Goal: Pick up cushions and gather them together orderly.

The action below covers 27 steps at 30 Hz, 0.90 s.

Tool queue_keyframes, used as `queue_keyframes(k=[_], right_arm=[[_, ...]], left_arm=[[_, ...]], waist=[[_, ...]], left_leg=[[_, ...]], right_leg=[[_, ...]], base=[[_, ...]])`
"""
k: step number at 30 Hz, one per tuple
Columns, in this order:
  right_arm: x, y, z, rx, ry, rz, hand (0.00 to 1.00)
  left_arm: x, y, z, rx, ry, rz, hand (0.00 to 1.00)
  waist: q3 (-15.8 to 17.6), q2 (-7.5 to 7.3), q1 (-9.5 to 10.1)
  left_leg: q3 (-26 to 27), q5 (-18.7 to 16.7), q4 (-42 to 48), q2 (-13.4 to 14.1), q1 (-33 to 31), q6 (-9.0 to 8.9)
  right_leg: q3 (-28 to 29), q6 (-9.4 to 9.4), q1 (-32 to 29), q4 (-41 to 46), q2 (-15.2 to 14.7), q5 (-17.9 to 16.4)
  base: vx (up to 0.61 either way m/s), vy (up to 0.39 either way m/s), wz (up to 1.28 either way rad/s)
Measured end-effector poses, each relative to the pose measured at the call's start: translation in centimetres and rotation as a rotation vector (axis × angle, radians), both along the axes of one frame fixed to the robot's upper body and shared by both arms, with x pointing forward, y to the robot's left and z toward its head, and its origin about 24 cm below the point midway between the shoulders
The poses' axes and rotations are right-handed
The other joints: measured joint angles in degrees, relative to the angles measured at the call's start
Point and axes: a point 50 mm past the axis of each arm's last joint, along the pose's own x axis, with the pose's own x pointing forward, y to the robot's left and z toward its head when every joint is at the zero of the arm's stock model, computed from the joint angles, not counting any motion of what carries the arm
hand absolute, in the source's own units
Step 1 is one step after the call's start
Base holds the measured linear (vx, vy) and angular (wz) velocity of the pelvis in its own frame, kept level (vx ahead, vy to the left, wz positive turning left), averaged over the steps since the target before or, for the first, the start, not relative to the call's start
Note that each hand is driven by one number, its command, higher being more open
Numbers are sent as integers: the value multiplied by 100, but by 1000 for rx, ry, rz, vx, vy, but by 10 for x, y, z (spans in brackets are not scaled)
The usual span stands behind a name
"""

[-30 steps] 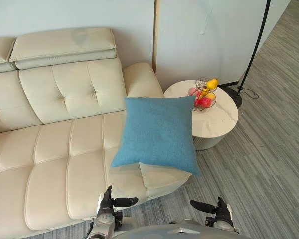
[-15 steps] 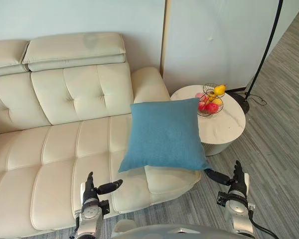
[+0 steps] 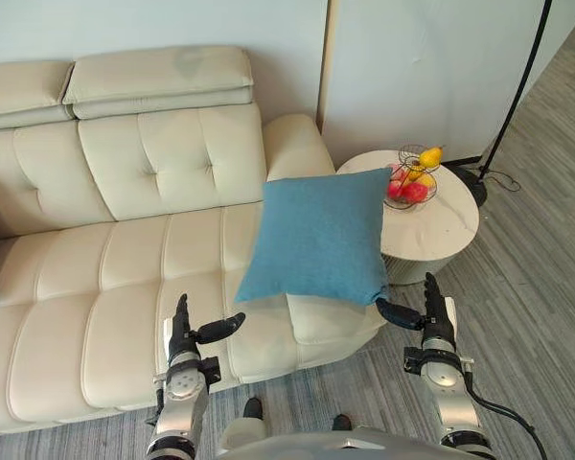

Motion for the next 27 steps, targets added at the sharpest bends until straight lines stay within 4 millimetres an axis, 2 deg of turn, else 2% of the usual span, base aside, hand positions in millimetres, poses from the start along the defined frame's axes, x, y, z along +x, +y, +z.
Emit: queue_keyframes(k=[10,15,23,27], right_arm=[[-4,-2,16,12,-73,14,100],[-14,-2,18,44,-81,17,100],[-26,-9,20,54,-100,-45,100],[-35,-20,32,32,-147,-102,100]], left_arm=[[5,-3,7,3,-34,-22,100],[6,-3,7,2,-38,-25,100],[-7,0,1,-4,-4,-17,100],[-12,-2,-2,-15,11,-8,100]], waist=[[22,37,-103],[22,43,-176],[-10,85,-207],[-53,121,-204]], left_leg=[[188,-2,-103,5,150,-1],[223,-9,-120,12,265,-5],[362,-7,-219,50,492,-5],[426,-7,-278,50,542,-5]], right_leg=[[165,4,26,-23,22,3],[224,3,101,-25,27,4],[346,2,219,-26,63,10],[416,2,215,-31,65,10]], base=[[19,9,-8],[-11,18,-5],[-8,10,-7],[20,19,-10]])
